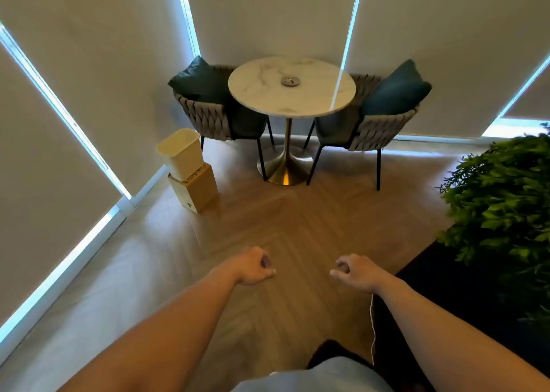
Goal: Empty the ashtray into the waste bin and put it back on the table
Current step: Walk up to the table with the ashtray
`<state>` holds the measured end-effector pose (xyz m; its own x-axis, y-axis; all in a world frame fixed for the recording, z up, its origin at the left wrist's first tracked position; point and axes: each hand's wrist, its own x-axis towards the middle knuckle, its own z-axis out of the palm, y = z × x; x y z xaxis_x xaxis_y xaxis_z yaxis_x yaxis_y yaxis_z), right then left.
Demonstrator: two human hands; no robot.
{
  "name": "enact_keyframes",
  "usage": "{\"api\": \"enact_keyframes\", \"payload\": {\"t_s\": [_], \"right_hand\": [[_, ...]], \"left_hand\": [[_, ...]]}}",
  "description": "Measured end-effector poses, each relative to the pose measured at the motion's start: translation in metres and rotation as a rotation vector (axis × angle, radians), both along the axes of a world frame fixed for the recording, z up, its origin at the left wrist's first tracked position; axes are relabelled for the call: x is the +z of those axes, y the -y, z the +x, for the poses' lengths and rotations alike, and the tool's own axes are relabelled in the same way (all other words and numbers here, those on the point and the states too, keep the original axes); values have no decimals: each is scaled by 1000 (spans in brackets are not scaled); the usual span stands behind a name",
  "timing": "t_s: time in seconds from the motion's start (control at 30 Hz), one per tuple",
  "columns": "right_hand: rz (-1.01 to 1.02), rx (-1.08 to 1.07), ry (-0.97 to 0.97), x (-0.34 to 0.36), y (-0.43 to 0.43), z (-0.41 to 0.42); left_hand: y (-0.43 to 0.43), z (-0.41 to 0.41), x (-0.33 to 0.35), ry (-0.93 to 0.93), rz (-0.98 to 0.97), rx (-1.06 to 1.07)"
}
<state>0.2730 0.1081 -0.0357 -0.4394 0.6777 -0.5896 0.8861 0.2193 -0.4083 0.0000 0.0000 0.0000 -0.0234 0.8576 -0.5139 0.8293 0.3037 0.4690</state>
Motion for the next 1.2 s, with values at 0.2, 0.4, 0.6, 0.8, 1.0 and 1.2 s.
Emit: {"api": "enact_keyframes", "payload": {"t_s": [0.2,0.4,0.6,0.8,1.0,1.2], "right_hand": [[-119,-33,46,-24,10,-5],[-167,-30,56,-45,-2,-17],[-230,-31,51,-63,-47,-26],[-292,-39,48,-70,-121,-37],[-294,-13,38,-68,-195,-44],[-296,-2,-14,-62,-251,-52]], "left_hand": [[2,-5,-29,65,-116,35],[-19,-11,-48,59,-156,38],[-63,-19,-66,101,-229,80],[-130,-23,-79,146,-263,149],[-198,-25,-81,198,-256,223],[-245,-25,-82,205,-199,251]]}}
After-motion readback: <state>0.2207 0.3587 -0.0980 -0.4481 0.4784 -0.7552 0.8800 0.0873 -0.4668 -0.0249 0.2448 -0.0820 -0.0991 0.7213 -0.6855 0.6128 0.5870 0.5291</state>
